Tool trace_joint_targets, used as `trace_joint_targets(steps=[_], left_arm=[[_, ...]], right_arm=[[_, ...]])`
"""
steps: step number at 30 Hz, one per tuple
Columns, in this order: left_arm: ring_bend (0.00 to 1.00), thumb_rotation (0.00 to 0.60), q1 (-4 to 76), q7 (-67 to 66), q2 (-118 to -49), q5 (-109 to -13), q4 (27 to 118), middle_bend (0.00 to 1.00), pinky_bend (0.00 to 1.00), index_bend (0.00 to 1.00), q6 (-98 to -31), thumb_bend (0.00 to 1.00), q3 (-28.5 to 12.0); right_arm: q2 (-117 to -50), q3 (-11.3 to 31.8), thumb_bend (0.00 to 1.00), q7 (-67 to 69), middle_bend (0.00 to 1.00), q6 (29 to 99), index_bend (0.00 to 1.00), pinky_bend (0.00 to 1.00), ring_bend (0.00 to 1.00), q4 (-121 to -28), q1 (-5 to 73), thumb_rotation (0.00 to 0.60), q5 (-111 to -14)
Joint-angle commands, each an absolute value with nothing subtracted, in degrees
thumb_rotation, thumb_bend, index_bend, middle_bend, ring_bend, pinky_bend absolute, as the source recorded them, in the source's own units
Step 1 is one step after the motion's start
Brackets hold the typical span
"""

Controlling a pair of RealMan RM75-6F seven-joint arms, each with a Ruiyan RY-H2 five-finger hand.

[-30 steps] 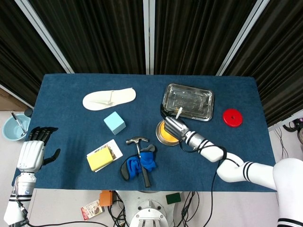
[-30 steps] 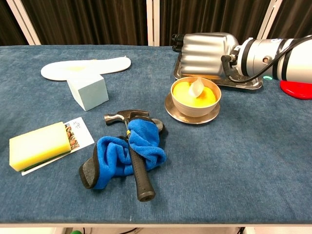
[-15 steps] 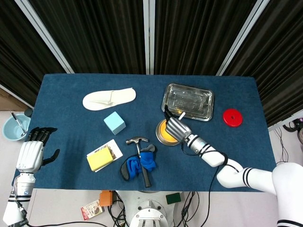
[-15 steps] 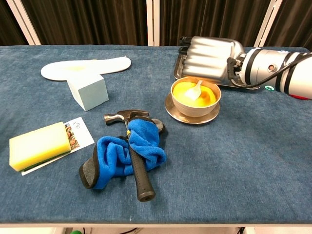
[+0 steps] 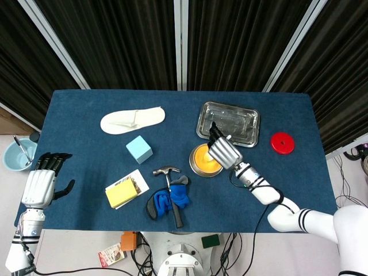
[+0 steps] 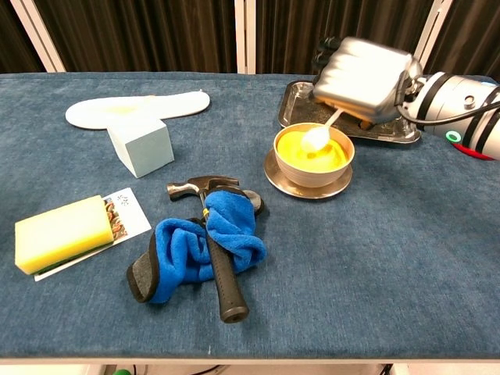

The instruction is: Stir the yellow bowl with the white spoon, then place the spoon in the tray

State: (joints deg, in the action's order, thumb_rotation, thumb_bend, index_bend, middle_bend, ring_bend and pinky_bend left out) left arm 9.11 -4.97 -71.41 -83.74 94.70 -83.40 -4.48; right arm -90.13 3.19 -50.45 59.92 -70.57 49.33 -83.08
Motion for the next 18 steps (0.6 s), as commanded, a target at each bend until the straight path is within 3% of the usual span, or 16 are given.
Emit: trace_joint_targets(steps=[1,9,18], left_arm=[[0.15,0.600,9.26,-5.21,-71.35,-83.74,95.03,0.21,0.12,0.21,-83.35,0.26,-4.63],[0.15,0.600,9.46,-5.74,-71.43,-83.55,95.42,0.21,0.12,0.21,-83.04,0.26,-4.62],[0.15,0.600,9.57,-6.13,-72.49,-84.33,95.04,0.21,0.12,0.21,-83.25,0.26,-4.23]], right_arm=[[-88.76,3.91,0.51,-50.52,0.42,60.65,0.69,0.15,0.19,-71.24,49.36,0.600,-83.97],[-85.85,4.76,0.51,-52.40,0.42,60.20,0.69,0.14,0.19,-73.93,49.78,0.600,-84.78],[-82.83,3.58,0.51,-67.97,0.42,50.76,0.70,0.01,0.19,-76.50,56.22,0.600,-88.68]])
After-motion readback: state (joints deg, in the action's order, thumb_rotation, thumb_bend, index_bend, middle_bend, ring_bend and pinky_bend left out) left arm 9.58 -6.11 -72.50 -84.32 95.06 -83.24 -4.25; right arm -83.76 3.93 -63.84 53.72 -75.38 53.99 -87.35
